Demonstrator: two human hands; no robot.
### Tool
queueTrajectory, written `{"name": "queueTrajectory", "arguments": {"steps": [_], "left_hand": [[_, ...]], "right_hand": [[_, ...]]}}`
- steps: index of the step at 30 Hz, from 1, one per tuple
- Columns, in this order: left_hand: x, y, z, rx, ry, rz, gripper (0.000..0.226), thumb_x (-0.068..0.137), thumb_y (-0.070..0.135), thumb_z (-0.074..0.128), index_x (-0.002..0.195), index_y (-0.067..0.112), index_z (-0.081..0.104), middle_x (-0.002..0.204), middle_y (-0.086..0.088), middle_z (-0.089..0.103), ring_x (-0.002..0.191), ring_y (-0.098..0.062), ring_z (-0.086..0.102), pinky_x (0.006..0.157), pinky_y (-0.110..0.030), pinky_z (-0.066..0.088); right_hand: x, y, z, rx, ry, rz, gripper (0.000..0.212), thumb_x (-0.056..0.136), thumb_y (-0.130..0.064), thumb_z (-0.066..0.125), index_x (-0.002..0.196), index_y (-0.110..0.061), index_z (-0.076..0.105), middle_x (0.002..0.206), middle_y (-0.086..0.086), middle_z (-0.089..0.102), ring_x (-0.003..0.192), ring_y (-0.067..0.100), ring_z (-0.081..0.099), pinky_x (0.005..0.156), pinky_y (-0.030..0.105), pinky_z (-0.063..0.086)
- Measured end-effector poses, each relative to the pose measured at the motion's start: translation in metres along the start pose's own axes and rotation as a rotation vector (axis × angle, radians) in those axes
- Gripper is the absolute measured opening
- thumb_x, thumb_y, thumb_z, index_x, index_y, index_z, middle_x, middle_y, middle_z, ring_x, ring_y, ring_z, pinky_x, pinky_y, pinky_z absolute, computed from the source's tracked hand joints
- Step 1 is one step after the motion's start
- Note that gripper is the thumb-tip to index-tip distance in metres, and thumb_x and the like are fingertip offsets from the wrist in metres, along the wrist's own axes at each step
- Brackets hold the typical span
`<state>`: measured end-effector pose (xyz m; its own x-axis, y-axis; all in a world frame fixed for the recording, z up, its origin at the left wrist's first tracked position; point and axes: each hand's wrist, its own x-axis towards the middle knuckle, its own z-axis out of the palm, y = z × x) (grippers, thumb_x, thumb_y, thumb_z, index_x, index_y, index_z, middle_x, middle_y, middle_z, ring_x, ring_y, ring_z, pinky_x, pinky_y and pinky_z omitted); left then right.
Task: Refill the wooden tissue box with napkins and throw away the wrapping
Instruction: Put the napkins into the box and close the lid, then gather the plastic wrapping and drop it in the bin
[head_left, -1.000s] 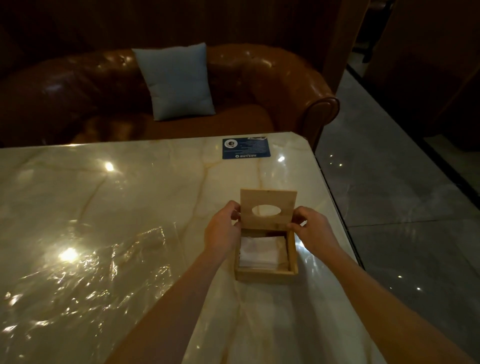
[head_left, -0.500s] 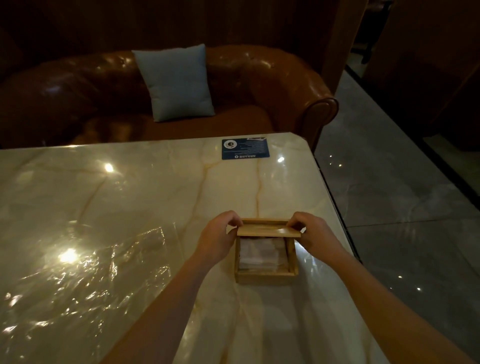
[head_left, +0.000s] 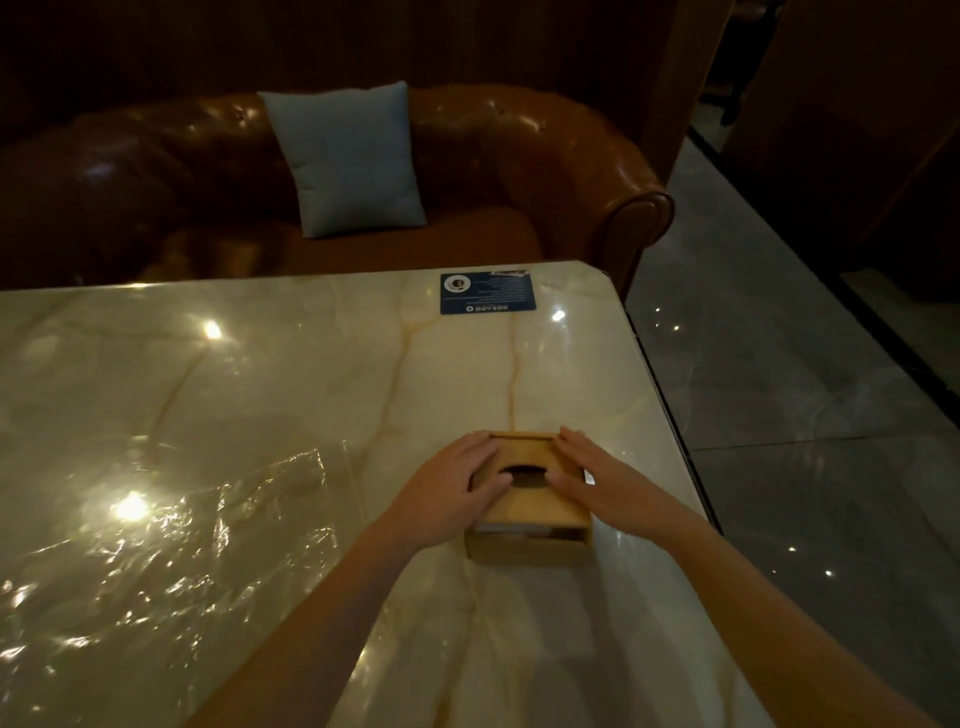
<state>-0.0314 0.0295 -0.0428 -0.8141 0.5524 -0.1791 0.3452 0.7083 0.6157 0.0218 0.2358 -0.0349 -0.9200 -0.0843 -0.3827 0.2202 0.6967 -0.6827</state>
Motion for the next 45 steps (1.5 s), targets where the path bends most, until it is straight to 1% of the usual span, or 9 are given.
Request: {"name": "queueTrajectory", "arguments": {"steps": [7,13,20,23,26,32,36,41,45], "left_hand": [[-0.009,-0.008,0.02,0.342,0.123,0.106,0.059,0.093,0.049,0.035,0.146,0.024,0.022,0.158,0.005,0.015,0.145,-0.01,0.008,0.117,-0.027,0.006],[-0.015,-0.006,0.028,0.416,0.215,0.139,0.057,0.094,0.048,0.028,0.144,0.02,0.026,0.156,0.0,0.023,0.145,-0.014,0.013,0.116,-0.027,0.002],[-0.019,0.003,0.029,0.471,0.264,0.119,0.054,0.091,0.043,0.03,0.132,0.012,0.049,0.141,-0.008,0.05,0.133,-0.023,0.043,0.108,-0.041,0.035],[-0.018,-0.002,0.03,0.442,0.212,0.112,0.057,0.094,0.046,0.026,0.142,0.017,0.033,0.153,-0.004,0.032,0.143,-0.018,0.022,0.116,-0.033,0.02],[-0.014,-0.003,0.027,0.42,0.174,0.094,0.056,0.094,0.048,0.029,0.143,0.021,0.028,0.155,0.001,0.026,0.144,-0.014,0.016,0.116,-0.031,0.015],[-0.014,0.0,0.011,0.376,0.206,0.02,0.051,0.089,0.048,0.044,0.133,0.023,0.042,0.145,0.001,0.043,0.134,-0.017,0.037,0.11,-0.034,0.027],[-0.031,-0.012,-0.004,0.322,0.274,-0.047,0.05,0.089,0.045,0.047,0.134,0.023,0.043,0.14,0.0,0.049,0.13,-0.018,0.042,0.107,-0.033,0.031],[-0.06,-0.042,-0.026,0.234,0.332,-0.13,0.048,0.089,0.043,0.051,0.132,0.022,0.047,0.136,-0.001,0.053,0.127,-0.019,0.046,0.104,-0.032,0.034],[-0.085,-0.074,-0.046,0.134,0.36,-0.215,0.047,0.089,0.041,0.052,0.131,0.019,0.049,0.137,-0.004,0.053,0.127,-0.022,0.046,0.105,-0.034,0.035]], "right_hand": [[-0.003,0.006,0.018,-0.243,0.083,-0.068,0.068,0.094,-0.044,0.038,0.147,-0.019,0.003,0.158,-0.006,-0.005,0.143,0.006,-0.007,0.117,0.044,0.017],[-0.003,0.011,0.025,-0.328,0.139,-0.101,0.065,0.096,-0.045,0.031,0.147,-0.018,0.001,0.158,-0.005,-0.007,0.133,-0.003,-0.016,0.115,0.041,0.022],[-0.002,0.011,0.03,-0.359,0.18,-0.108,0.064,0.096,-0.042,0.03,0.147,-0.017,0.001,0.158,-0.003,-0.006,0.134,0.0,-0.018,0.114,0.039,0.023],[-0.001,0.008,0.029,-0.359,0.168,-0.095,0.062,0.097,-0.039,0.03,0.147,-0.016,0.001,0.159,-0.002,-0.005,0.141,0.005,-0.012,0.114,0.037,0.021],[0.001,0.003,0.025,-0.386,0.158,-0.081,0.061,0.097,-0.036,0.031,0.147,-0.015,0.005,0.159,-0.001,0.0,0.144,0.011,-0.005,0.113,0.04,0.023],[0.007,-0.007,0.013,-0.472,0.153,-0.039,0.06,0.092,-0.047,0.04,0.142,-0.017,0.026,0.156,0.001,0.019,0.142,0.02,0.017,0.11,0.049,0.027],[0.014,-0.021,0.011,-0.481,0.257,-0.059,0.048,0.09,-0.046,0.044,0.129,-0.018,0.045,0.137,0.005,0.048,0.124,0.024,0.046,0.101,0.046,0.036],[0.017,-0.05,0.031,-0.468,0.373,-0.139,0.047,0.093,-0.037,0.043,0.135,-0.016,0.041,0.142,0.005,0.046,0.126,0.023,0.045,0.104,0.042,0.03],[0.021,-0.089,0.066,-0.444,0.338,-0.197,0.05,0.092,-0.039,0.044,0.136,-0.016,0.039,0.142,0.007,0.046,0.126,0.025,0.044,0.104,0.041,0.031]]}}
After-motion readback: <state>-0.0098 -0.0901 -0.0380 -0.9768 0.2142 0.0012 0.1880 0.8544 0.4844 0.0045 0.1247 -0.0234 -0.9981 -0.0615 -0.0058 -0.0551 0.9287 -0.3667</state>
